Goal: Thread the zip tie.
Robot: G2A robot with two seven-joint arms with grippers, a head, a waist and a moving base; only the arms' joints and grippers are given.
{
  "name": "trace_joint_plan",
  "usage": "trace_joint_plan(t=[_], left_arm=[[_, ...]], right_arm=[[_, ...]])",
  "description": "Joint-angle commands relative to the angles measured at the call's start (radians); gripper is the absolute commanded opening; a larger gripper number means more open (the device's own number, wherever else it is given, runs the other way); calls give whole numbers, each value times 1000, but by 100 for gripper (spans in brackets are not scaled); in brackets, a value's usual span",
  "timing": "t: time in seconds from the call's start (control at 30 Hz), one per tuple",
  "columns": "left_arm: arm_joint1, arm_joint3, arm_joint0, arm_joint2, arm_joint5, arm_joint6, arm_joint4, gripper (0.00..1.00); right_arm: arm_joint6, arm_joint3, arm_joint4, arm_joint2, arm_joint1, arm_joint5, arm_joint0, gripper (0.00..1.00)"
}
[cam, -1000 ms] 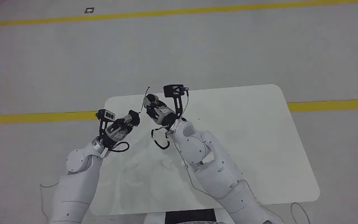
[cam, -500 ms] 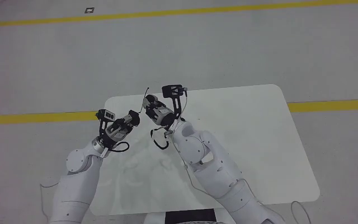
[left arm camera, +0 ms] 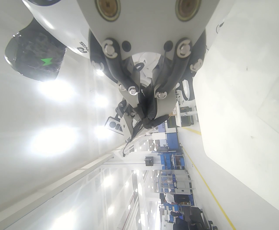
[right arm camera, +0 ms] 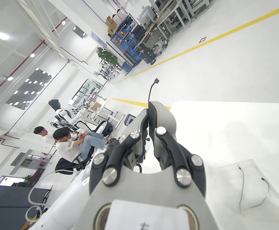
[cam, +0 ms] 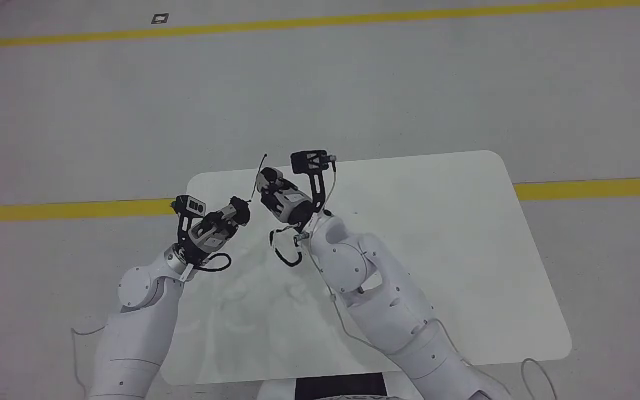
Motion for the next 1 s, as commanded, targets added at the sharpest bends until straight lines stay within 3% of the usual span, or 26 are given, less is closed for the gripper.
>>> trace_joint_plan(t=[0.0,0.97], left_arm=[[0,0,0,0,0,0,0,0],[0,0,0,0,0,0,0,0]], right_arm=[[3,-3,1,-2,1,-1,0,0],[15,-3,13,-21,14,14,8,0]])
